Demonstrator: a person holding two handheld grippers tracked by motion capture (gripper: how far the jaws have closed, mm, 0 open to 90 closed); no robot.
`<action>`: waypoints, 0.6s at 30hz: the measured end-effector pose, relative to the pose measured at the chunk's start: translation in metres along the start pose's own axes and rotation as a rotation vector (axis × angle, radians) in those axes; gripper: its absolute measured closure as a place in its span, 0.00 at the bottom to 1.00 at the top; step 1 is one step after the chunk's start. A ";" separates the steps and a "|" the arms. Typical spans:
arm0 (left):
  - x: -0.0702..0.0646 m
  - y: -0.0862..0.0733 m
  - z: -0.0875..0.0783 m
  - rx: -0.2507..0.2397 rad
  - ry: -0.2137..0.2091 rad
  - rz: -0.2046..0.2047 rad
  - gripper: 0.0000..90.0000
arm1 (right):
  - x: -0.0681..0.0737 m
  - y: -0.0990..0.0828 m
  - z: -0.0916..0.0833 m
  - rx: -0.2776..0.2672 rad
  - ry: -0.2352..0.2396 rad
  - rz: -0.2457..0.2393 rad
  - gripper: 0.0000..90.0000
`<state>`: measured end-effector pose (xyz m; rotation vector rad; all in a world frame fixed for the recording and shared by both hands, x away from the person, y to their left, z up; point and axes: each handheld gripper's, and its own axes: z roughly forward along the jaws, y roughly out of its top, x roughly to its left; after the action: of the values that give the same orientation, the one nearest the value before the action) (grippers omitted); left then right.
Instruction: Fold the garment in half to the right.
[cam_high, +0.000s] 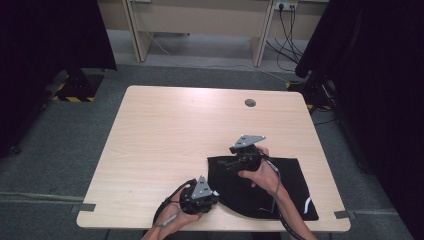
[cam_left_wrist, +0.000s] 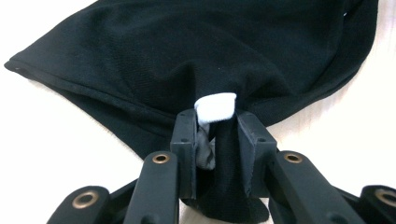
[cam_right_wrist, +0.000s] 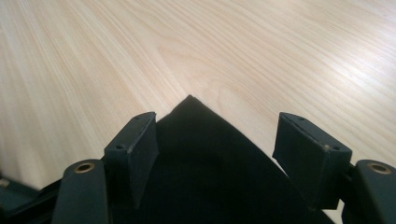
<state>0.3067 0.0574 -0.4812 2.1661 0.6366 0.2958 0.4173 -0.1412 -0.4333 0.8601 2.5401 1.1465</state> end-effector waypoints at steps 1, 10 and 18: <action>0.000 0.000 0.000 0.001 -0.003 -0.007 0.78 | 0.000 0.002 0.004 0.004 0.004 -0.001 0.36; 0.001 0.001 0.001 -0.003 -0.024 -0.018 0.79 | -0.003 0.013 0.044 0.083 0.021 -0.011 0.44; 0.003 0.004 0.000 0.010 -0.026 -0.009 0.80 | -0.004 0.018 0.068 0.151 0.049 -0.021 0.55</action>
<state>0.3111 0.0570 -0.4779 2.1723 0.6342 0.2603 0.4565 -0.0926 -0.4650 0.8473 2.6974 0.9922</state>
